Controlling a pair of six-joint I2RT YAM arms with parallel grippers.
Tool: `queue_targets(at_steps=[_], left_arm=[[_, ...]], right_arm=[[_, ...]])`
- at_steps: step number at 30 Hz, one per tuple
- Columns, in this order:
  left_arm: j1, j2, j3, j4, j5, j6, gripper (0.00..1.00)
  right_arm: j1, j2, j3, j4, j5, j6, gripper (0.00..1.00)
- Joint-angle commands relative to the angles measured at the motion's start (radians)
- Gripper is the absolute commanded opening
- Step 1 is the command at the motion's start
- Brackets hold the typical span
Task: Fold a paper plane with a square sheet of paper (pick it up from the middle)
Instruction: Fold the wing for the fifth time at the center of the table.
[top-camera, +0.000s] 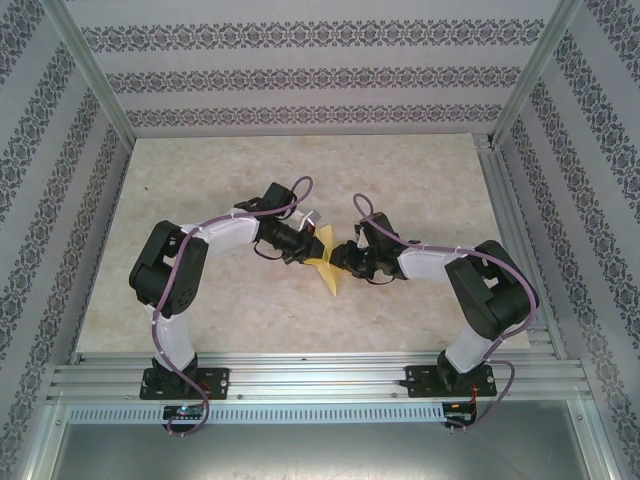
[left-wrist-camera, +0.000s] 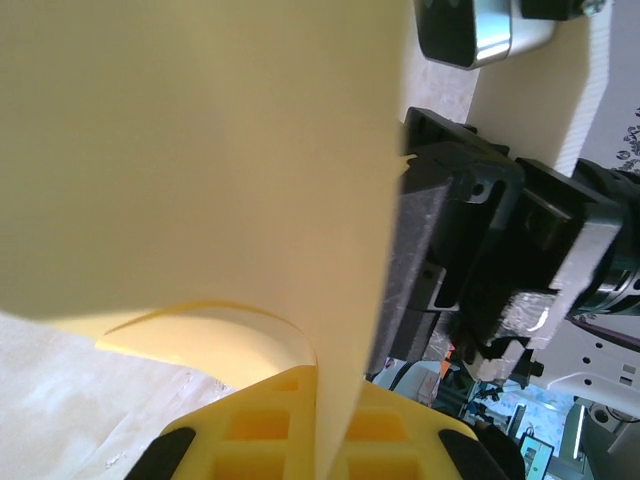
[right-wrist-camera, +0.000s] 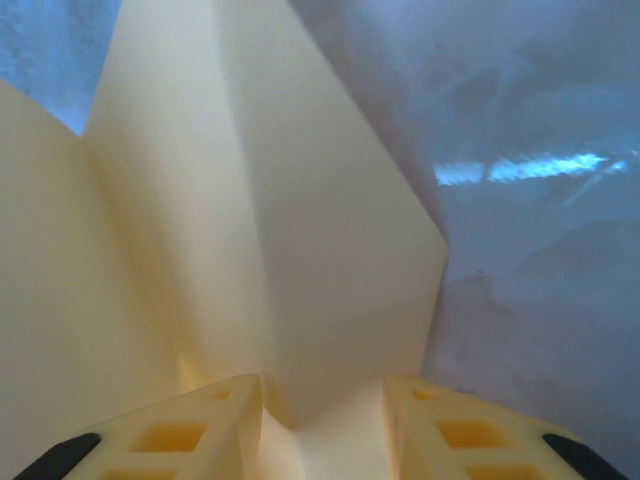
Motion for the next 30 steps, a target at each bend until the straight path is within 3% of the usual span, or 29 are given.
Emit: queue_targets(at_steps=[1, 9, 20, 21, 22, 23, 25, 27, 30], left_arm=[[0.008, -0.059, -0.016, 0.025, 0.005, 0.011, 0.02], [0.008, -0.078, -0.024, 0.033, 0.002, 0.008, 0.02], [0.009, -0.080, -0.034, 0.022, -0.021, 0.018, 0.03], [0.008, -0.075, -0.034, 0.018, -0.028, 0.019, 0.03], [0.009, -0.067, -0.036, 0.016, -0.032, 0.020, 0.03], [0.008, -0.059, -0.041, 0.024, -0.031, 0.016, 0.03], [0.008, -0.047, -0.055, 0.047, -0.029, 0.001, 0.03], [0.008, -0.040, -0.060, 0.064, -0.020, -0.007, 0.03], [0.008, -0.039, -0.060, 0.067, -0.016, -0.006, 0.03]], right_arm=[[0.001, -0.009, -0.010, 0.056, -0.029, 0.018, 0.34], [-0.004, -0.011, -0.026, 0.078, -0.048, 0.012, 0.28], [-0.013, -0.054, -0.053, 0.097, -0.053, 0.011, 0.13], [-0.013, -0.066, -0.054, 0.075, -0.034, 0.007, 0.18], [-0.013, -0.080, -0.056, 0.047, -0.013, -0.002, 0.31], [-0.014, -0.092, -0.055, 0.018, -0.002, -0.014, 0.35], [-0.015, -0.132, -0.068, -0.026, 0.044, -0.031, 0.32], [-0.022, -0.169, -0.089, -0.068, 0.092, -0.040, 0.38], [-0.043, -0.164, -0.112, -0.062, 0.054, -0.042, 0.40]])
